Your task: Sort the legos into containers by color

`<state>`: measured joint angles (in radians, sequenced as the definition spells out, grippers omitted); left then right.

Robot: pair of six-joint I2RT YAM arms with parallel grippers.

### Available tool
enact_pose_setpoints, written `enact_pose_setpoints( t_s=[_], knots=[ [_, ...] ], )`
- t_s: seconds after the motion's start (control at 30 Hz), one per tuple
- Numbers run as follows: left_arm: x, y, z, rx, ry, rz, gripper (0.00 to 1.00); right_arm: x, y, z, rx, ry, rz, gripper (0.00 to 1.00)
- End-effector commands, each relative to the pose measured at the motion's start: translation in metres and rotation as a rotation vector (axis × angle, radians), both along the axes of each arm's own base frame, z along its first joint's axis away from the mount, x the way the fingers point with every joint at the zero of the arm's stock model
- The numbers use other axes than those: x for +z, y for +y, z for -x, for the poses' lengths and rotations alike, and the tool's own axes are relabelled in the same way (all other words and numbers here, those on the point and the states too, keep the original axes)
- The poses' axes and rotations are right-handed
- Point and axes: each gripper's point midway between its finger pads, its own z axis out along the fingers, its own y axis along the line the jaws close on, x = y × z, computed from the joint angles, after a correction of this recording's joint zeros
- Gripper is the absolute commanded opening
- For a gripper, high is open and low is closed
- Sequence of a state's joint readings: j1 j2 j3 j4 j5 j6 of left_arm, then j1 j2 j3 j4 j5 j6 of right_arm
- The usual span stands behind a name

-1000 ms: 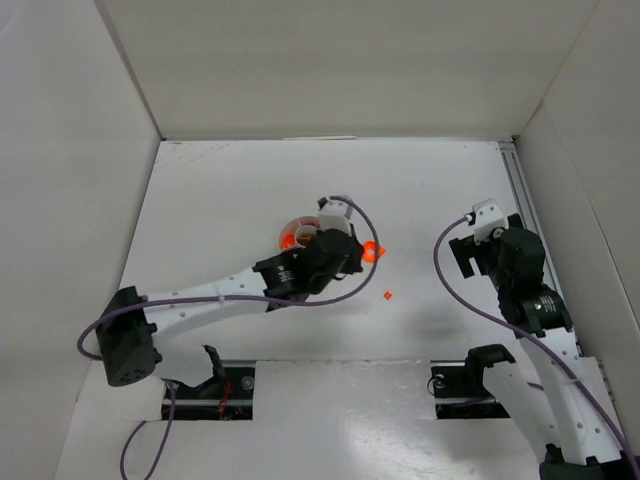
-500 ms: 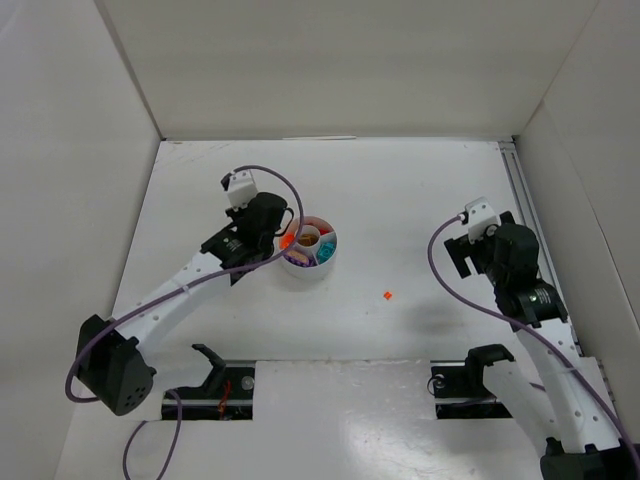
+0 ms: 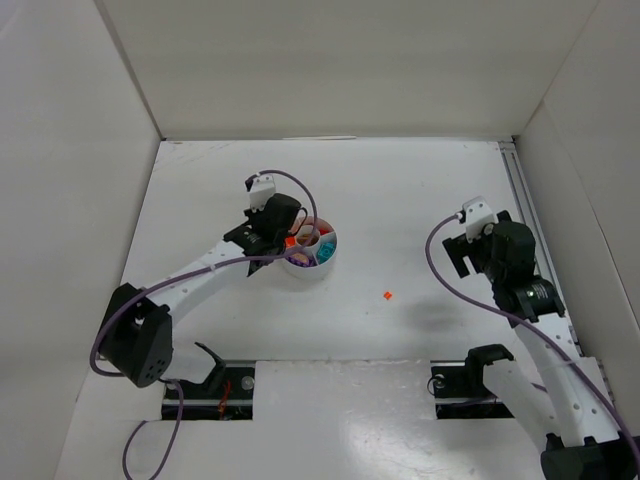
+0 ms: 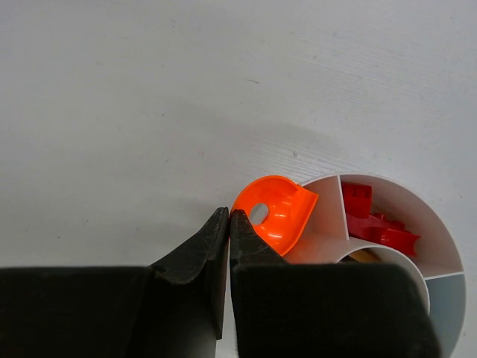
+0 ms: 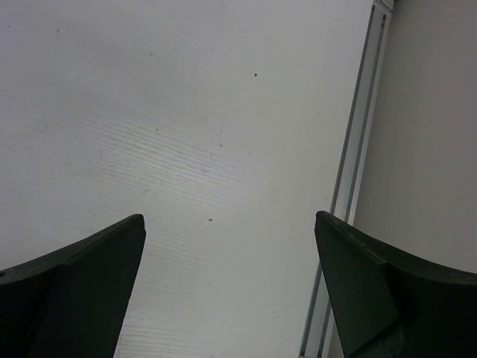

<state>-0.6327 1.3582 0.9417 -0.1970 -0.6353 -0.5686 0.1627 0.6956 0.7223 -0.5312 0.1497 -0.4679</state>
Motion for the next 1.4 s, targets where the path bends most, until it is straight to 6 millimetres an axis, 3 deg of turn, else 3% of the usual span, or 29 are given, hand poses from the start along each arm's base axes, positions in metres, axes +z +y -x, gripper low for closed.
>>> enact_pose_setpoints(
  t_s=[0.0, 0.3, 0.5, 0.9, 0.97, 1.0, 1.03, 1.1, 1.13, 1.2, 1.23, 1.27, 1.3, 1.37],
  knots=[
    [0.000, -0.010, -0.004, -0.046, -0.010, 0.030, 0.00, 0.010, -0.003, -0.008, -0.014, -0.041, 0.002, 1.00],
    [-0.013, -0.022, -0.002, -0.092, 0.015, 0.026, 0.00, 0.001, -0.002, -0.011, -0.014, -0.014, 0.006, 1.00],
    [-0.015, -0.026, 0.001, -0.109, 0.026, 0.026, 0.12, 0.005, 0.001, -0.012, 0.006, -0.031, 0.003, 1.00],
    [0.036, -0.016, 0.019, -0.121, -0.087, 0.104, 0.43, -0.001, 0.026, -0.019, 0.162, -0.028, -0.020, 1.00],
    [0.040, -0.008, 0.025, -0.096, -0.093, 0.112, 0.56, 0.000, 0.046, -0.022, 0.254, -0.037, -0.037, 0.99],
    [0.045, -0.006, 0.028, -0.096, -0.103, 0.119, 0.72, -0.008, 0.057, -0.021, 0.304, -0.014, -0.034, 0.97],
    [0.052, -0.003, 0.033, -0.089, -0.123, 0.146, 1.00, -0.016, 0.064, -0.023, 0.323, 0.014, -0.032, 0.96],
    [0.055, 0.003, 0.041, -0.071, -0.127, 0.176, 1.00, -0.030, 0.092, -0.020, 0.418, 0.055, -0.054, 0.90],
    [0.052, 0.006, 0.046, -0.062, -0.121, 0.187, 1.00, -0.046, 0.102, -0.019, 0.438, 0.105, -0.066, 0.89],
    [0.051, 0.013, 0.060, -0.051, -0.120, 0.227, 1.00, -0.051, 0.127, -0.018, 0.520, 0.102, -0.071, 0.89],
    [0.050, 0.014, 0.065, -0.042, -0.118, 0.258, 1.00, -0.059, 0.149, -0.008, 0.595, 0.120, -0.064, 0.89],
    [0.056, 0.018, 0.071, -0.036, -0.141, 0.288, 1.00, -0.066, 0.160, -0.004, 0.633, 0.144, -0.057, 0.89],
    [0.045, 0.021, 0.078, -0.039, -0.119, 0.291, 1.00, -0.072, 0.167, -0.001, 0.652, 0.161, -0.042, 0.89],
    [0.047, 0.023, 0.087, -0.038, -0.138, 0.347, 1.00, -0.088, 0.185, 0.012, 0.715, 0.214, -0.005, 0.86]
  ],
)
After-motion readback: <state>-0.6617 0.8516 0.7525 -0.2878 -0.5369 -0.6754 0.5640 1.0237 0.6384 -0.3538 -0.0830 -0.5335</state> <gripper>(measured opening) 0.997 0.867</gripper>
